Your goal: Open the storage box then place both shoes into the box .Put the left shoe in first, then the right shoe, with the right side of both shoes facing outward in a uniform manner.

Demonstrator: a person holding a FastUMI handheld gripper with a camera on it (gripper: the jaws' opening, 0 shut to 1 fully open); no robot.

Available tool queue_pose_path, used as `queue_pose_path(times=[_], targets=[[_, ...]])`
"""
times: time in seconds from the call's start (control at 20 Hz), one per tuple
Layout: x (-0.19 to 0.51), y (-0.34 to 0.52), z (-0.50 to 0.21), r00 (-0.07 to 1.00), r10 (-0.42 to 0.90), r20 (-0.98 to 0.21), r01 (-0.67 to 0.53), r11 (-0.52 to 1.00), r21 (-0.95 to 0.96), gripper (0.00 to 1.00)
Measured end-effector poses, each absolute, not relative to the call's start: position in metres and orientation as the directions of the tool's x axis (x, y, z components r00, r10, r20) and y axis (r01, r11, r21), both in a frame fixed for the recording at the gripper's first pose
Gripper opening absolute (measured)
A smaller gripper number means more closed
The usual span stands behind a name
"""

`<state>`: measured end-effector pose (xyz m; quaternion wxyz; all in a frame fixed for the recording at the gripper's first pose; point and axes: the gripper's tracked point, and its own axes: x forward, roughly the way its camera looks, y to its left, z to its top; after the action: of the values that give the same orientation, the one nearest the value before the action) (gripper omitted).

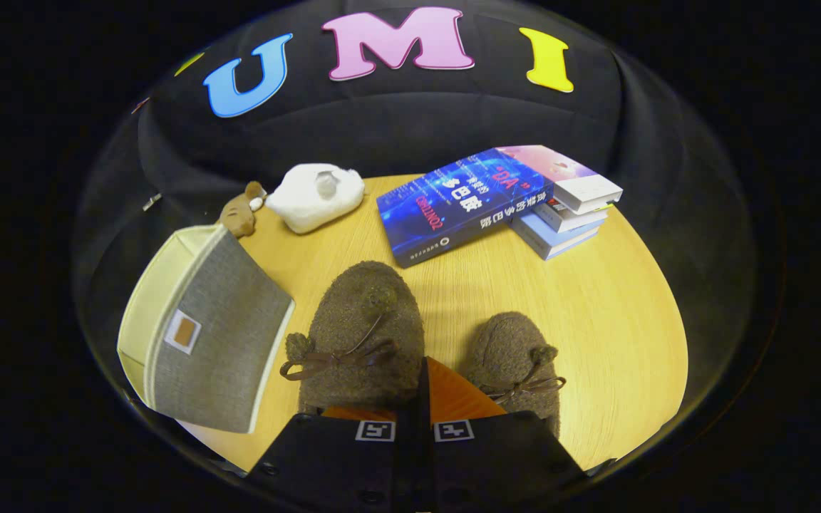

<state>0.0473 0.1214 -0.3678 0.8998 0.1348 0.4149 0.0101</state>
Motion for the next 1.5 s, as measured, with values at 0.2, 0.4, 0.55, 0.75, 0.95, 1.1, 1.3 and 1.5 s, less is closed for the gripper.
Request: queue_pose_path(times=[0.2,0.4,0.55,0.75,0.95,1.1,1.3,1.5], targets=[[0.062,0.126,-0.298,0.707,0.084,-0.703,0.113,0.967,0.229,0.05],[0.08,0.169,-0.226,0.752,0.139,-0.645,0.131,0.927,0.352,0.05],[0.092,0.209,-0.191,0.773,0.162,-0.613,0.121,0.912,0.393,0.05],[0.104,0.274,-0.174,0.767,0.2,-0.61,0.104,0.899,0.425,0.05],[0.102,0.332,-0.189,0.727,0.216,-0.652,0.121,0.894,0.431,0.05],[0.101,0.364,-0.216,0.695,0.182,-0.696,0.16,0.904,0.396,0.05],[0.095,0.4,-0.257,0.633,0.163,-0.757,0.202,0.909,0.365,0.05],[0.09,0.415,-0.286,0.59,0.126,-0.798,0.263,0.904,0.337,0.05]])
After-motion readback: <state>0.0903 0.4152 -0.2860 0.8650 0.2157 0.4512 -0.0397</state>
